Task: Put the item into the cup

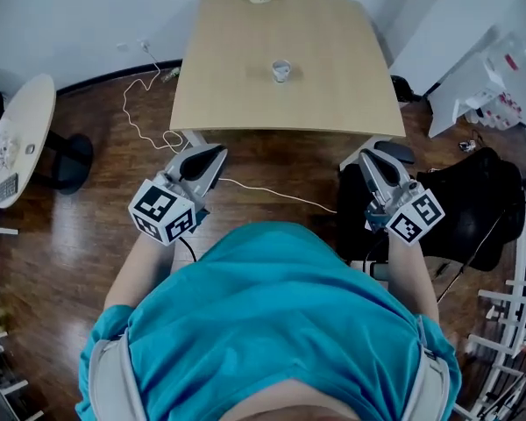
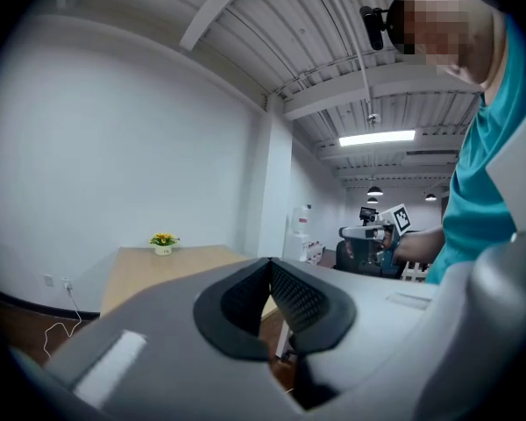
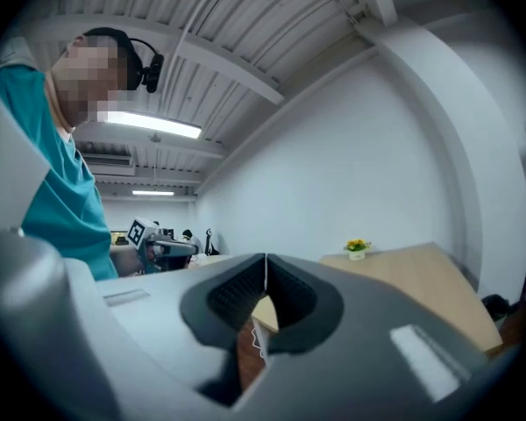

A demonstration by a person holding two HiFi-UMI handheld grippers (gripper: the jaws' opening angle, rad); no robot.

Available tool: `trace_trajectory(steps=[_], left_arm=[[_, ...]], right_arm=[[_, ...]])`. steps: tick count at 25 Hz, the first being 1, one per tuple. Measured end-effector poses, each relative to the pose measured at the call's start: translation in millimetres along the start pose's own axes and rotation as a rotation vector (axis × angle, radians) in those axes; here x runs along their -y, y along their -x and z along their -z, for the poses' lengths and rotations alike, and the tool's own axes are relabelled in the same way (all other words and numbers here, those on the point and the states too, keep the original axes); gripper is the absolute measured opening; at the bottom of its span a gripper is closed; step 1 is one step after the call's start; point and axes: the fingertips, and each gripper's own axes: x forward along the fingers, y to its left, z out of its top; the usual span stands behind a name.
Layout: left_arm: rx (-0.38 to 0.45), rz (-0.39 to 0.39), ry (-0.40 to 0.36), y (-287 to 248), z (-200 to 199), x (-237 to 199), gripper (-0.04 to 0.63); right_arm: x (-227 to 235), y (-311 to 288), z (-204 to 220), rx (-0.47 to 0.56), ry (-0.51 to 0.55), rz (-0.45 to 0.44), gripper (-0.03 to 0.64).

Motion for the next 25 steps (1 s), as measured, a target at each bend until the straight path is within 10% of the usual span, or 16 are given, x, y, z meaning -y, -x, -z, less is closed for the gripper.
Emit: trace_trajectory(steps=[13,25], left_arm=[[0.056,-0.071,0.07,-15,9,178,0.002],[0.075,-0.1,0.084,35,23,160,0.002]], right_arm=[[-27,144,29,-0.064,0.015,-0.16,0.002],[-43,137,38,-0.003,-0.07,-0.094,0.0]])
